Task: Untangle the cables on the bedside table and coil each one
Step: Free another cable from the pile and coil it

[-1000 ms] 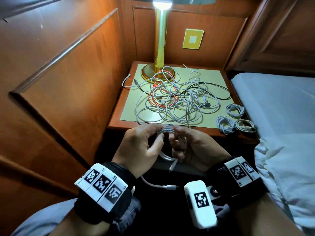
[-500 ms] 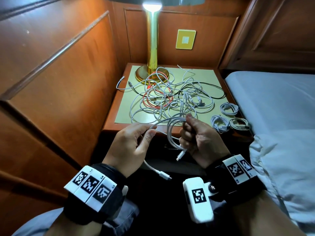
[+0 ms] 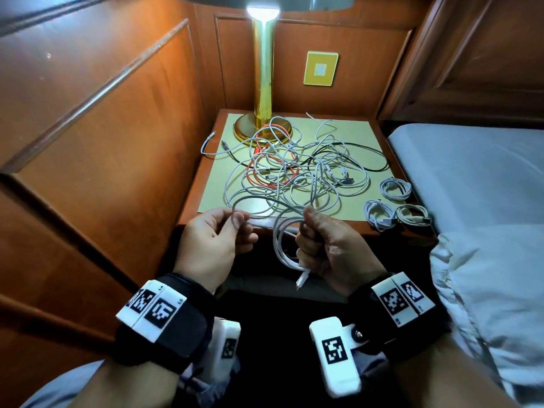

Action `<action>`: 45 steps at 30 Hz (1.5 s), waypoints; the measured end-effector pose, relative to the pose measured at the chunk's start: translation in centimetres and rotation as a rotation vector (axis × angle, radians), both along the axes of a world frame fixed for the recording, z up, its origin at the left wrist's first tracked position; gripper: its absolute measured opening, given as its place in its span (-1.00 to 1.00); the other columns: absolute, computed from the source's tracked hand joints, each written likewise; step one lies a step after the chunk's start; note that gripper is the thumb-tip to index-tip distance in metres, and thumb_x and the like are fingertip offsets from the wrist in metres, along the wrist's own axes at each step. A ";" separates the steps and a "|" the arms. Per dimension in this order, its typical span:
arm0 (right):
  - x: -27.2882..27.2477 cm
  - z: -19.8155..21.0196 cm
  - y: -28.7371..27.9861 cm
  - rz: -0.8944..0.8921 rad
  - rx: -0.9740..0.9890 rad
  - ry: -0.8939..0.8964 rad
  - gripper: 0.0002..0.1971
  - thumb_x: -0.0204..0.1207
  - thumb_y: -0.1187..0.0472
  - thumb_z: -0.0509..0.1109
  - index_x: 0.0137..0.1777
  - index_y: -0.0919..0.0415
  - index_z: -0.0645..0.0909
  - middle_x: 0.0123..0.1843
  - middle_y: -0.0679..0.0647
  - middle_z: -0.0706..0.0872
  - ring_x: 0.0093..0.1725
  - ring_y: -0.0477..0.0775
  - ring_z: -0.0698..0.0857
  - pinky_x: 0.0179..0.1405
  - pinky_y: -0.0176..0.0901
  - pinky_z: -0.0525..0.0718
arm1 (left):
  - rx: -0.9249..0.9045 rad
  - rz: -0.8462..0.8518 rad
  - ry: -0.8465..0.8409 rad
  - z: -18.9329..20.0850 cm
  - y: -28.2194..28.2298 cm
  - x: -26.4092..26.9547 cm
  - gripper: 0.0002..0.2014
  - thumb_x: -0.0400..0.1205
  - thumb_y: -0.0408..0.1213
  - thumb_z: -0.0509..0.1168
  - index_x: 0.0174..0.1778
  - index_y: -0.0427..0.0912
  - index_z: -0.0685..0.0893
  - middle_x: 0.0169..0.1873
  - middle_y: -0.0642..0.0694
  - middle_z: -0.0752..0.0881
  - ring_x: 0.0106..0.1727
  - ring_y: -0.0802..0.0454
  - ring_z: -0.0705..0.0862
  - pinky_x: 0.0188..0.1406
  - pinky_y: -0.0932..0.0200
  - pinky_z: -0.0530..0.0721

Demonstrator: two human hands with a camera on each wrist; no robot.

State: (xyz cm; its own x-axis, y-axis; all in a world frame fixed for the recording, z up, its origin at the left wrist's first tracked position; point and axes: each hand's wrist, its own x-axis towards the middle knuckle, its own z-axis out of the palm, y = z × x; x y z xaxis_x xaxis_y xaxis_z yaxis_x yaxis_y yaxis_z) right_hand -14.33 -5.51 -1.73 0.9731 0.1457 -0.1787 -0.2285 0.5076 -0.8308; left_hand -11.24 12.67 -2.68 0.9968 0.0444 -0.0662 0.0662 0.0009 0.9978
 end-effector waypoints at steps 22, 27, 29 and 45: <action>0.4 -0.8 1.5 -0.052 -0.148 -0.038 -0.59 0.79 0.10 0.07 -0.35 0.14 0.23 -0.54 0.02 0.14 -0.56 -0.08 0.03 -0.64 -0.29 0.10 | -0.487 -0.125 0.247 1.3 -0.8 -0.5 -0.80 0.83 -0.27 0.08 -0.01 -0.26 0.53 -0.19 -0.27 0.76 -0.07 -0.23 0.76 -0.02 -0.12 0.78; 0.5 -1.1 1.6 -0.058 -0.186 -0.048 -0.54 0.80 0.11 0.08 -0.40 0.13 0.26 -0.54 0.01 0.19 -0.60 -0.07 0.11 -0.65 -0.30 0.20 | -0.404 -0.211 0.090 1.1 -1.0 -1.0 -0.58 0.53 -0.50 0.41 0.28 -0.29 0.48 -0.10 -0.25 0.70 -0.05 -0.06 0.75 -0.05 0.14 0.81; 0.5 -1.3 1.6 -0.060 -0.207 -0.052 -0.52 0.80 0.10 0.10 -0.43 0.10 0.30 -0.54 0.00 0.21 -0.60 -0.07 0.14 -0.64 -0.28 0.20 | -0.374 -0.225 0.041 0.8 -0.9 -1.1 -0.52 0.52 -0.66 0.40 0.31 -0.28 0.47 -0.15 -0.20 0.66 -0.08 0.00 0.71 -0.02 0.21 0.78; 0.6 -1.4 2.2 -0.129 -0.251 0.003 -0.49 0.75 0.15 0.25 -0.50 0.10 0.30 -0.54 -0.01 0.20 -0.60 -0.09 0.15 -0.62 -0.29 0.15 | -0.610 -0.161 0.171 1.3 -1.9 -1.6 -0.16 0.31 -0.59 0.22 0.55 -0.03 0.29 -0.05 -0.33 0.53 0.09 -0.30 0.54 0.25 -0.26 0.54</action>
